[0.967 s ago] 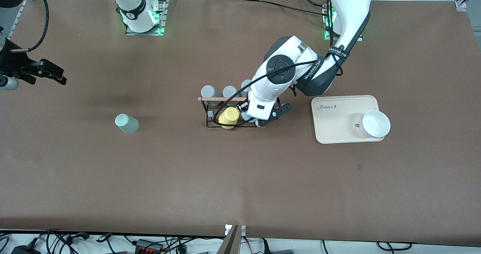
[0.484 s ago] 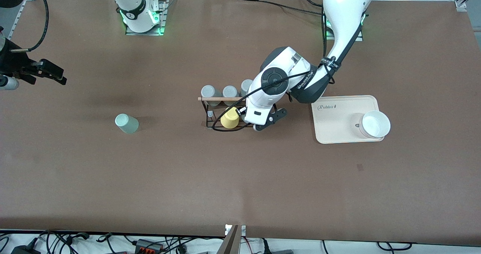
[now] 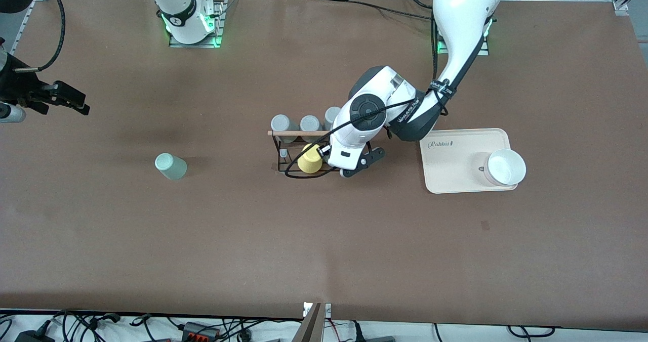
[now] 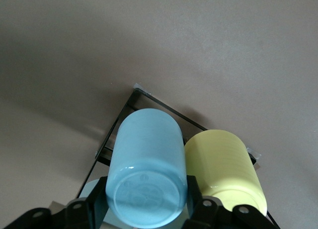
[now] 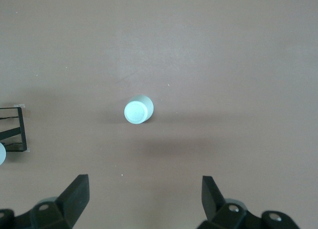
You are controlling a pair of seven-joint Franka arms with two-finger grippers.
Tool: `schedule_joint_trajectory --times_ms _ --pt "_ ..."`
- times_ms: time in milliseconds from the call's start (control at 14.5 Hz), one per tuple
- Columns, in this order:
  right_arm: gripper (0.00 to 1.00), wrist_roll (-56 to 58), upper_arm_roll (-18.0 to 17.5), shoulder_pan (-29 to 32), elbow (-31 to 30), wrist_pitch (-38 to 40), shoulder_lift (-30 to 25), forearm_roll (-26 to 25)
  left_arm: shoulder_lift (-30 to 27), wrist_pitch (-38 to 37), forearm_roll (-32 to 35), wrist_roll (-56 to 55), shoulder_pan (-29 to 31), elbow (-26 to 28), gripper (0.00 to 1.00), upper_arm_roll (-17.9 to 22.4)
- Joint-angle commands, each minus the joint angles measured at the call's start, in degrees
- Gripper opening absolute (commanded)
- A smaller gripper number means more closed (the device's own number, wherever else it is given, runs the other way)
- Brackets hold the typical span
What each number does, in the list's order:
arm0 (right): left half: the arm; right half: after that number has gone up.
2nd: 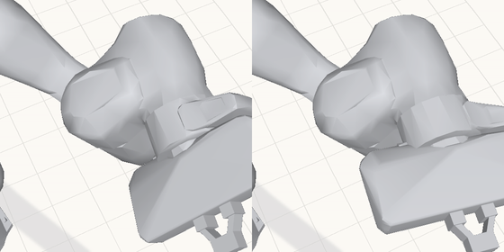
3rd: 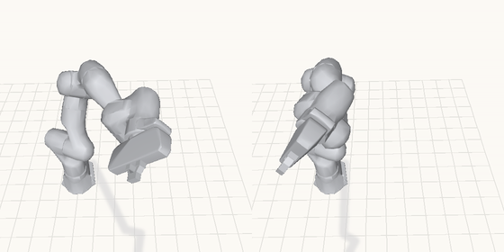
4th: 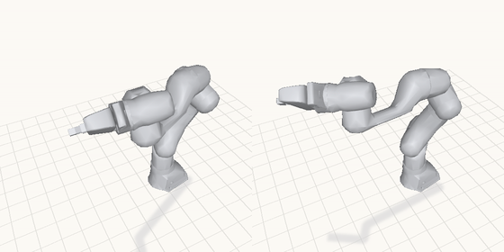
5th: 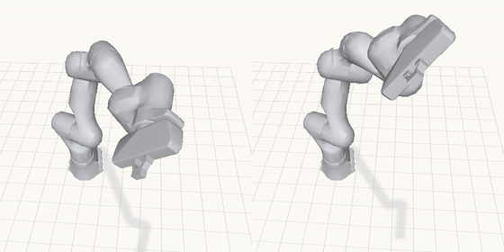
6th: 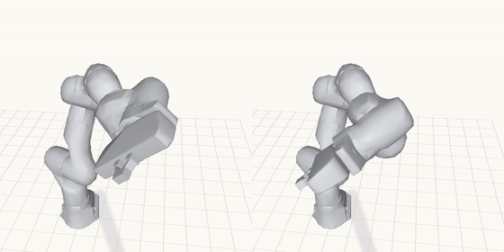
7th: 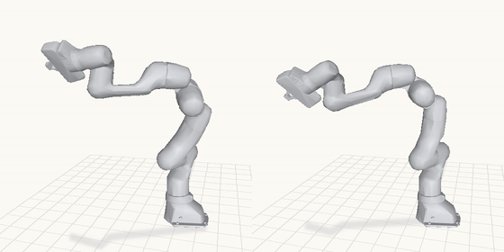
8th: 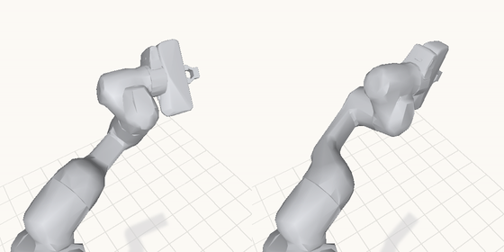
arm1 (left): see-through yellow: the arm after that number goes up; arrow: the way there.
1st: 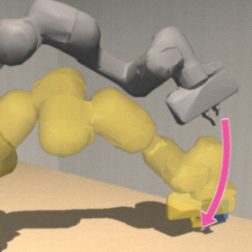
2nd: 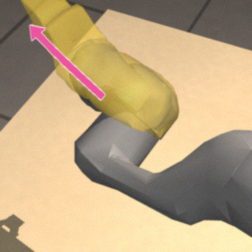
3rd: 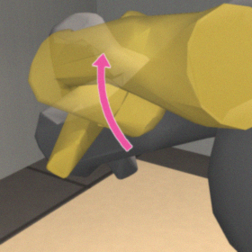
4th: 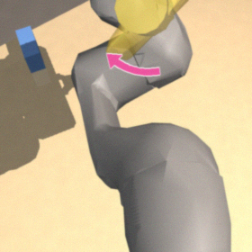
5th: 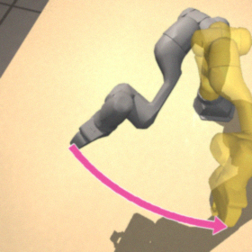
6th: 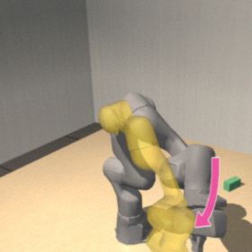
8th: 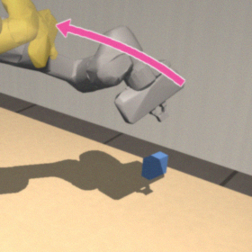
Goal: Hang scattered cups on rack with three cups
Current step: 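Lower the light blue cup onto the rack peg beside the yellow cup, then open the left gripper and withdraw it while the right gripper moves out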
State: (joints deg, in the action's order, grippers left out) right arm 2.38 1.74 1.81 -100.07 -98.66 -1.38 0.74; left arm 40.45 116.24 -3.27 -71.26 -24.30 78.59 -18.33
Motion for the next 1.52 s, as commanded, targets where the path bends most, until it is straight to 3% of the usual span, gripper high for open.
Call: schedule_joint_trajectory --times_ms 0,415,553,760,898,1037,1451 --pt "1.00 0.70 -0.69 0.83 0.40 0.22 -0.03 -0.66 0.51 -1.10 0.98 -0.20 -0.66 -1.07 0.82 0.49" --pt "1.00 0.52 -0.69 0.83 0.40 -0.83 0.24 -0.57 -2.12 -1.80 1.86 -0.11 0.13 -1.24 0.83 0.58" --pt "1.00 0.44 -0.69 0.74 0.40 -0.83 0.33 -0.48 -4.23 -2.50 1.86 -0.11 1.18 -1.16 0.87 0.67" --pt "1.00 0.44 -0.69 0.65 0.49 -0.83 0.33 -0.48 -8.09 -8.02 5.00 -0.02 2.85 -1.24 1.00 1.19" --pt "1.00 0.35 -0.69 0.65 0.49 -0.83 0.33 0.04 -11.69 -12.85 10.28 0.50 6.00 -0.98 1.00 1.11" --pt "1.00 0.43 -0.69 0.56 0.49 -1.00 0.33 0.05 -14.51 -15.51 10.82 1.72 9.78 -0.72 1.00 0.76" --pt "1.00 0.79 -0.77 0.04 0.49 -2.32 1.38 -0.83 -23.12 -25.97 8.81 34.03 24.98 -0.01 1.00 0.49"
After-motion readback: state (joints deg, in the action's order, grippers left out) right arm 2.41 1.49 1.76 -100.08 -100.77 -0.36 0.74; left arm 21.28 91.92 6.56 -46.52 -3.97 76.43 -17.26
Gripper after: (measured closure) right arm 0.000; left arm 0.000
